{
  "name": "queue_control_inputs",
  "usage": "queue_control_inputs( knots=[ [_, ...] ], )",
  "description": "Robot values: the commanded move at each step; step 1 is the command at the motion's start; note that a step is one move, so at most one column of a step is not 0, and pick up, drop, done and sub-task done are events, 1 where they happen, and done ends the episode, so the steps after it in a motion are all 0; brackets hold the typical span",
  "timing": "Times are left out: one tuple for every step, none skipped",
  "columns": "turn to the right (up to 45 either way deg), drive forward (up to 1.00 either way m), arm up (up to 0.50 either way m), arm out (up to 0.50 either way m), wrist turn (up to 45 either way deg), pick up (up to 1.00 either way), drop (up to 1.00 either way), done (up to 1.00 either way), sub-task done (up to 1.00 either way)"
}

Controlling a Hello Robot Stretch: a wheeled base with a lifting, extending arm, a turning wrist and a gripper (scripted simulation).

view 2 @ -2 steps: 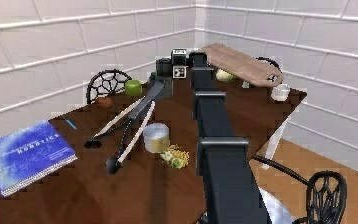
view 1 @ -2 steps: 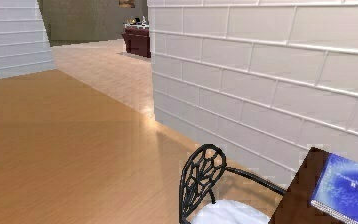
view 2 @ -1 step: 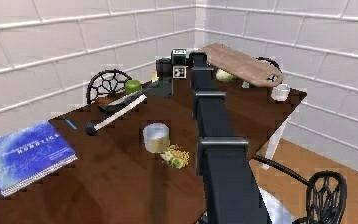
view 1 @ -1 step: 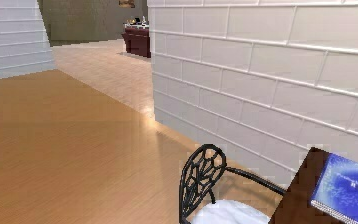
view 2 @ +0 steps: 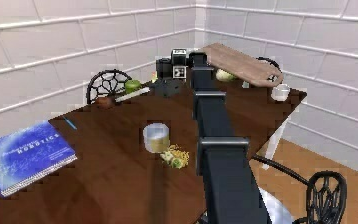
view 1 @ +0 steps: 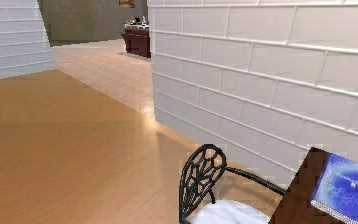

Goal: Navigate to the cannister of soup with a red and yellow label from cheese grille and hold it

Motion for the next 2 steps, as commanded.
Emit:
queue_control_inputs(
  knots=[
    [0.0, 0.0, 0.0, 0.0, 24.0, 0.0, 0.0, 0.0, 0.0],
    [0.0, 0.0, -0.3, 0.0, 0.0, 0.0, 0.0, 0.0, 0.0]
  ],
)
